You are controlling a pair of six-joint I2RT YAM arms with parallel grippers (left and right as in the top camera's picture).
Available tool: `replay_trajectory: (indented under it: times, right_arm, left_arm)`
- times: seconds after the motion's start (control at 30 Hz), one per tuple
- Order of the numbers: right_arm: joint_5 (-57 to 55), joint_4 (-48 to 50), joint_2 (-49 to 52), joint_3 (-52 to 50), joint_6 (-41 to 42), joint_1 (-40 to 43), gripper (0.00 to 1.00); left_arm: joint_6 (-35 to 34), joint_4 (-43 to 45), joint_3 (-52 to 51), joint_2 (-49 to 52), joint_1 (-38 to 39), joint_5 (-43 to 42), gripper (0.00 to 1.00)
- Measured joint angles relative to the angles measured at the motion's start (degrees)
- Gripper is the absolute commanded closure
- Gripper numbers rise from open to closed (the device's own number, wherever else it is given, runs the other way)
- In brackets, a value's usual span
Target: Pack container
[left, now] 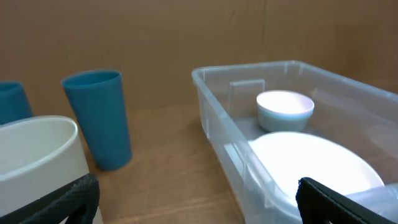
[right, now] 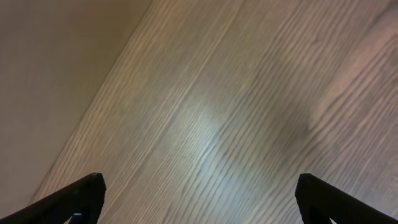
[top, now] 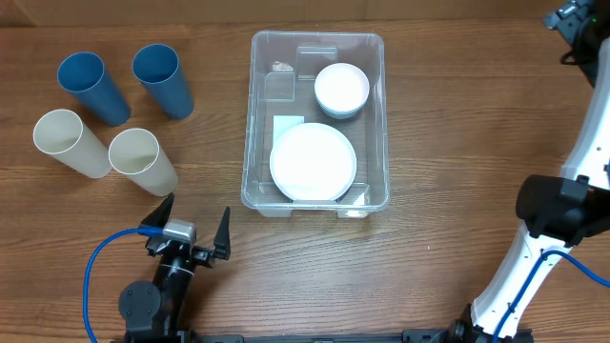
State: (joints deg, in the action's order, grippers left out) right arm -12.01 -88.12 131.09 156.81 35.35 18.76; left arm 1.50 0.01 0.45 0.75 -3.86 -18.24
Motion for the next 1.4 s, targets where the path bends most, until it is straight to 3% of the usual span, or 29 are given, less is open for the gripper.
replay_trajectory:
  times: [0.13,0.23,0.3,0.4,0.53,0.6,0.67,0.83,1.07,1.13,1.2,1.23,1.3,1.33,1.4]
  right_arm:
    - [0.02,0.0,0.0,0.0,0.02,0.31,0.0]
    - [0.0,0.0,0.0,0.0,0.02,0.22,0.0]
    - [0.04,0.0,0.0,0.0,0.04,0.22,0.0]
    - [0.04,-0.02,0.0,0.0,0.02,0.22,0.0]
    - [0.07,-0.04,0.0,0.0,0.07,0.22,0.0]
    - [0.07,-0.04,0.0,0.02,0.09,0.22,0.0]
    - [0.02,0.0,0.0,0.02,0.07,0.22,0.0]
    - [0.02,-0.02,0.0,0.04,0.04,0.22,0.0]
    - [0.04,0.0,0.0,0.04,0.07,0.22,0.0]
    - [0.02,-0.02,0.0,0.04,0.07,0.22,0.0]
    - [0.02,0.0,0.0,0.04,0.04,0.22,0.0]
    - [0.04,0.0,0.0,0.04,0.04,0.22,0.0]
    - [0.02,-0.02,0.0,0.04,0.04,0.22,0.0]
    - [0.04,-0.04,0.0,0.04,0.07,0.22,0.0]
    - [0.02,-0.02,0.0,0.04,0.07,0.22,0.0]
  left_arm:
    - [-0.35,4.24,0.24,0.0,0.0,-2.08,0.0]
    - [-1.51,-5.09,5.99,0.46,0.0,-2.27,0.0]
    - [-1.03,-13.7,15.85,3.72,0.0,-0.66,0.0]
    - [-0.33,-26.45,33.18,14.64,0.0,3.82,0.0]
    - [1.66,-50.58,57.64,40.19,0.0,8.46,0.0]
    - [3.23,-54.82,65.66,50.45,0.0,8.55,0.0]
    - [3.91,-55.84,71.14,59.25,-0.04,6.51,0.0]
    - [4.63,-51.87,72.74,72.22,-0.04,2.91,0.0]
    - [-5.14,-54.23,72.81,80.17,-0.42,14.71,0.03]
    - [-5.9,-53.94,72.81,82.77,-0.39,16.65,0.11]
    - [-6.1,-53.37,72.81,85.9,-0.42,18.1,0.31]
    - [-6.4,-53.2,72.81,87.62,-0.42,18.64,0.55]
    - [-6.91,-53.13,72.81,90.64,-0.42,19.23,0.91]
    - [-6.97,-52.94,72.81,91.89,-0.42,19.56,0.96]
    - [-7.06,-52.72,72.87,94.77,-0.39,20.57,0.96]
